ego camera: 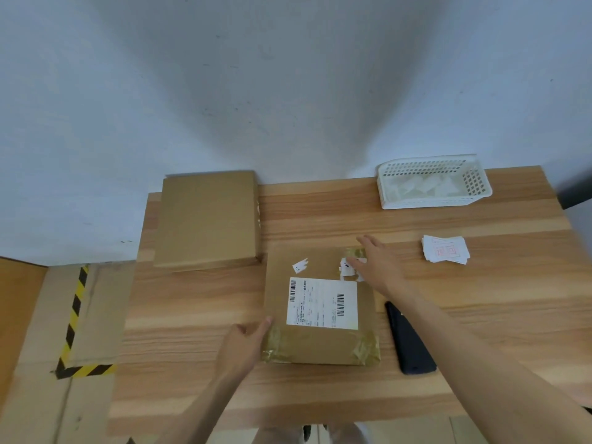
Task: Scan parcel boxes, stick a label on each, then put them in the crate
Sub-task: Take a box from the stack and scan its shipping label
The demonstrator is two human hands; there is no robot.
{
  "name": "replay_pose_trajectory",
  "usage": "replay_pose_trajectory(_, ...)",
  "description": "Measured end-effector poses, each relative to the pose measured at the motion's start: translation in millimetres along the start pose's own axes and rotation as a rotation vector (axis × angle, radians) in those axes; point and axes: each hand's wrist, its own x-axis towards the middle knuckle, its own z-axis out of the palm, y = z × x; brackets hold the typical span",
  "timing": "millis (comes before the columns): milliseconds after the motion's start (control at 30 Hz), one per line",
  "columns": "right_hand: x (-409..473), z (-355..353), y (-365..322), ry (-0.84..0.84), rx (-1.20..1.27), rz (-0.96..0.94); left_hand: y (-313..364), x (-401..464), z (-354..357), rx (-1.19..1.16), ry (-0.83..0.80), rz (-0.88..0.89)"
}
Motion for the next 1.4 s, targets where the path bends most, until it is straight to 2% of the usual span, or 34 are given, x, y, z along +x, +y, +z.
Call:
replay_pose_trajectory(67, 9.2, 1.7, -9.3, -0.053, -0.107, -0.066, -13.9, -16.5, 3.4, -0.007, -0.101, -0.076)
replay_pose_trajectory(200, 17.2, 13.3, -14.7, -0.149, -0.233, -0.11, -18.2, -31.4, 15.3, -0.206, -0.263, -0.142)
replay_pose_trajectory(267, 14.3, 16.8, -11.3, -0.117, -0.267, -0.106, -16.3, -25.0, 20.4, -0.274, -0.263, -0.117)
replay_pose_trajectory(367, 6.9, 15.5, -0.4, -0.031, -0.257, -0.047, -7.8, -12.5, 24.5, -0.38, -0.169, -0.103)
replay_pose_trajectory(500, -12.5, 16.5, 27.1, -0.019, -0.08, 0.065, 13.9, 11.5, 21.6, -0.529, -0.064, -0.015)
replay_pose_trajectory(633, -40.2, 28.2, 50.0, 0.023, 0.097, 0.173, 33.2, 30.7, 19.0, -0.523, -0.077, 0.162)
replay_pose_trajectory(733, -57.8, 42.8, 56.9, 0.047, 0.263, 0.245, 50.2, 35.3, 17.5, -0.494, -0.148, 0.285)
replay_pose_trajectory(800, -69.1, 52.4, 57.7, 0.061, 0.346, 0.277, 56.6, 43.1, 17.2, -0.493, -0.194, 0.325)
replay_pose_trajectory(1033, -92.8, 64.3, 60.4, 0.04, 0.559, 0.333, 62.2, 59.0, 11.1, -0.448, -0.153, 0.397)
replay_pose_trajectory(1100, -104.0, 60.8, 75.0, 0.137, 0.402, 0.33, 60.6, 56.7, 12.1, -0.454, -0.121, 0.4)
replay_pose_trajectory(1167, -117.6, 61.1, 96.4, 0.195, 0.13, 0.337, 57.5, 55.0, 15.9, -0.472, -0.092, 0.375)
replay_pose_trajectory(1300, -147.3, 76.7, 133.3, 0.035, -0.297, 0.482, 48.8, 46.4, 25.5, -0.465, -0.049, 0.326)
replay_pose_trajectory(1400, -160.7, 92.5, 146.4, 0.012, -0.369, 0.499, 38.1, 38.9, 30.5, -0.48, -0.053, 0.284)
